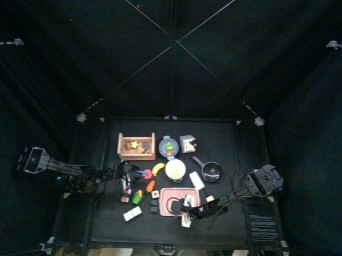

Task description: Grab sushi piece

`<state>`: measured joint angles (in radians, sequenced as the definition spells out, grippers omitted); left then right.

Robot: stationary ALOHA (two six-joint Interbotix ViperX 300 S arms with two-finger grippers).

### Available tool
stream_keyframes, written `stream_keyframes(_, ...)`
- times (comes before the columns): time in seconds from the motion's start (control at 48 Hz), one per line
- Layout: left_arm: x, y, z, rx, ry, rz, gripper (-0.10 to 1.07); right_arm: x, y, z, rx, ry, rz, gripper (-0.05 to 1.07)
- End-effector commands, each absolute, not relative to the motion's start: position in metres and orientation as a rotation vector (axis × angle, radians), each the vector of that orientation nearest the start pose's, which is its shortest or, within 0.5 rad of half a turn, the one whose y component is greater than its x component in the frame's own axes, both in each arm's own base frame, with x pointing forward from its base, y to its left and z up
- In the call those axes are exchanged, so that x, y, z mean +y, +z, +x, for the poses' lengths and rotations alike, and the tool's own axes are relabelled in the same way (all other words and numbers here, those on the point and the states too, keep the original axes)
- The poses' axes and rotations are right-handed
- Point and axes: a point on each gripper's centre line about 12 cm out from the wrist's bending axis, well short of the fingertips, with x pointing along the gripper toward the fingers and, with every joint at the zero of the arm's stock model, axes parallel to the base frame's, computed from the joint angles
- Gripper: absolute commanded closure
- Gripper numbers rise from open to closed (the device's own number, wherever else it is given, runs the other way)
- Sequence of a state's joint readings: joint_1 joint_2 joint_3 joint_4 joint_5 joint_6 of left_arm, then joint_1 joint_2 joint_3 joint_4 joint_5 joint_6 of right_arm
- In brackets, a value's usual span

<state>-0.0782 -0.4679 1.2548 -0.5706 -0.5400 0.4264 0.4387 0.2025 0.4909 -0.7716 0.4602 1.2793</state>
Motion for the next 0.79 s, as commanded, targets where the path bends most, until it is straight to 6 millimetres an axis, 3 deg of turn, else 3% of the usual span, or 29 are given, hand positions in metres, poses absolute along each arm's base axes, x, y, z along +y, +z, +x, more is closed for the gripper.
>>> stream_keyframes(0.0,0.0136,0.1776,0.2424,0.294,0.212,-0.019,0.18,0.1387,0.1301,0.388,0.926,-0.152,0.155,0.06)
stream_keyframes(0.208,0.0141,0.1781,0.2423,0.291,0.214,-0.021,0.18,0.1365,0.1274,0.3892,0.931,-0.16,0.157,0.09)
stream_keyframes(0.771,0.0142,0.1777,0.2424,0.293,0.215,-0.02,0.18,0.1366,0.134,0.39,0.916,-0.156,0.159,0.35)
